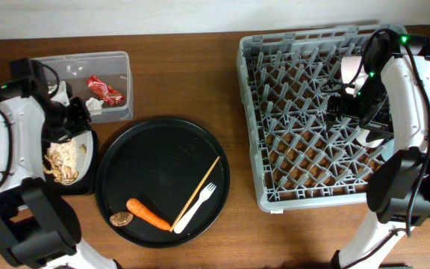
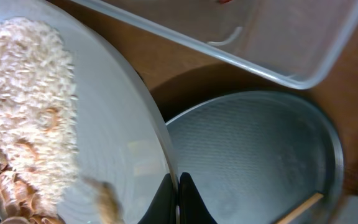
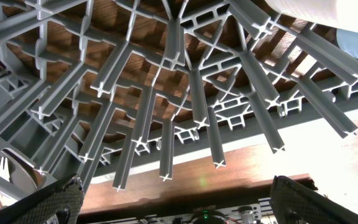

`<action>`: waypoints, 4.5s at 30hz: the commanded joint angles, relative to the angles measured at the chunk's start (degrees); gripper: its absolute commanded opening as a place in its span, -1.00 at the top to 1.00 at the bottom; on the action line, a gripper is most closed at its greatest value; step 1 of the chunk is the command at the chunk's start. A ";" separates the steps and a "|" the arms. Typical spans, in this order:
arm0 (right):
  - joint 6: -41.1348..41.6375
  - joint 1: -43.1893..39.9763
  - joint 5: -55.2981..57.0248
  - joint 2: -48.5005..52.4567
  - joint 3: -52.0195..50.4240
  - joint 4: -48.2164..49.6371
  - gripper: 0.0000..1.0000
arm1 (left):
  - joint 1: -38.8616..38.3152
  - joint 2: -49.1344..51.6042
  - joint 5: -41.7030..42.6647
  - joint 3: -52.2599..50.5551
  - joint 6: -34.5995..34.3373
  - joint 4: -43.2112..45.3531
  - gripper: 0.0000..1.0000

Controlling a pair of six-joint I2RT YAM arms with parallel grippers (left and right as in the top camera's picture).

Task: Sort waste into correct bins and load items into the dishwasher rack
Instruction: 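Tilt white plate with left gripper to dump rice onto black tray, then set emptied white plate back on platter with left gripper, then grasp white plate rim with right gripper and lift it toward rack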

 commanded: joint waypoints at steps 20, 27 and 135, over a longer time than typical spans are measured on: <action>0.22 0.00 0.28 -1.29 -0.46 -0.26 -0.98 | 16.20 -1.75 40.89 1.36 12.55 -1.68 0.99; 0.22 0.00 0.28 -1.29 -0.46 -0.26 -0.98 | 20.76 -1.75 49.46 1.36 14.75 -2.73 1.00; 5.11 44.02 -3.17 1.46 7.87 14.67 -0.97 | -5.11 -22.95 -18.78 -0.11 -9.01 -16.65 -0.98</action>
